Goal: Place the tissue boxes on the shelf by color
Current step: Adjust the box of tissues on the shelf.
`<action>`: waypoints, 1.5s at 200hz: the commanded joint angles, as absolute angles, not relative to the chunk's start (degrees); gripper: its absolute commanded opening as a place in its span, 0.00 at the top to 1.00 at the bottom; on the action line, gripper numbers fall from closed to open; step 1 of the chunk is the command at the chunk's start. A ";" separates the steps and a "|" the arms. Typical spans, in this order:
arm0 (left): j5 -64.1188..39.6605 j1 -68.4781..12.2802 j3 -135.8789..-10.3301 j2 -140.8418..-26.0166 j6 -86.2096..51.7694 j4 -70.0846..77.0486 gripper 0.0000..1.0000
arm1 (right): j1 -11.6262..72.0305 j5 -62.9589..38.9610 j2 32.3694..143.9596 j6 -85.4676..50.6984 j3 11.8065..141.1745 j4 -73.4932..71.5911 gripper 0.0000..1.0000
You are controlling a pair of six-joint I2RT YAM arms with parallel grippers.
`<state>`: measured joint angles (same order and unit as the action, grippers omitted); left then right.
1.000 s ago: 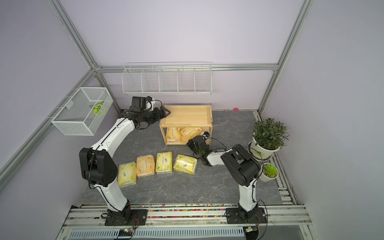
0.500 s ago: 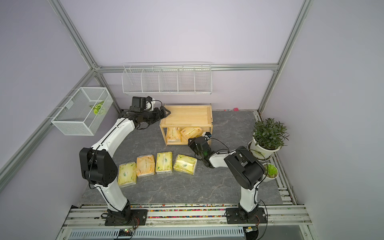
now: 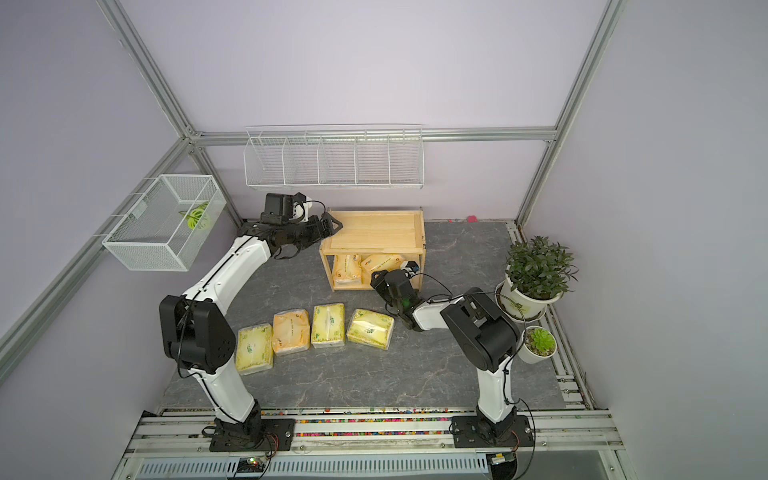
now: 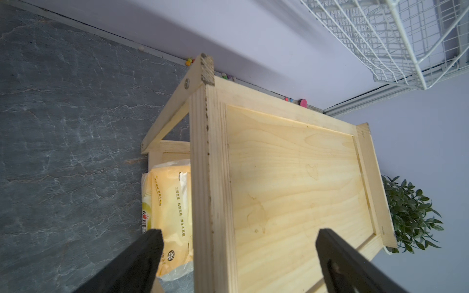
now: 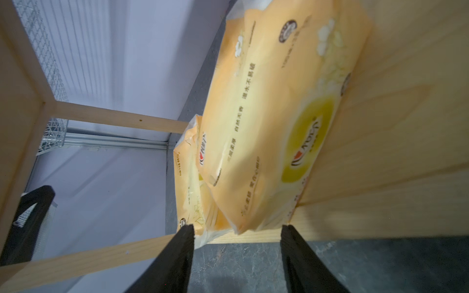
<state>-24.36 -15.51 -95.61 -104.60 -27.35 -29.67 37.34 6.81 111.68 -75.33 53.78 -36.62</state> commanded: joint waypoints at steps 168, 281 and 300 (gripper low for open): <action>-25.40 -16.08 -94.48 -105.88 -26.01 -29.53 0.00 | 35.81 7.16 109.75 -73.50 53.87 -36.26 1.00; -25.55 -16.08 -94.92 -106.35 -26.40 -29.53 0.00 | 34.10 4.38 103.22 -72.09 45.65 -33.73 1.00; -25.40 -16.15 -95.04 -106.45 -26.34 -29.47 0.00 | 33.92 4.59 102.47 -71.62 45.40 -33.20 0.97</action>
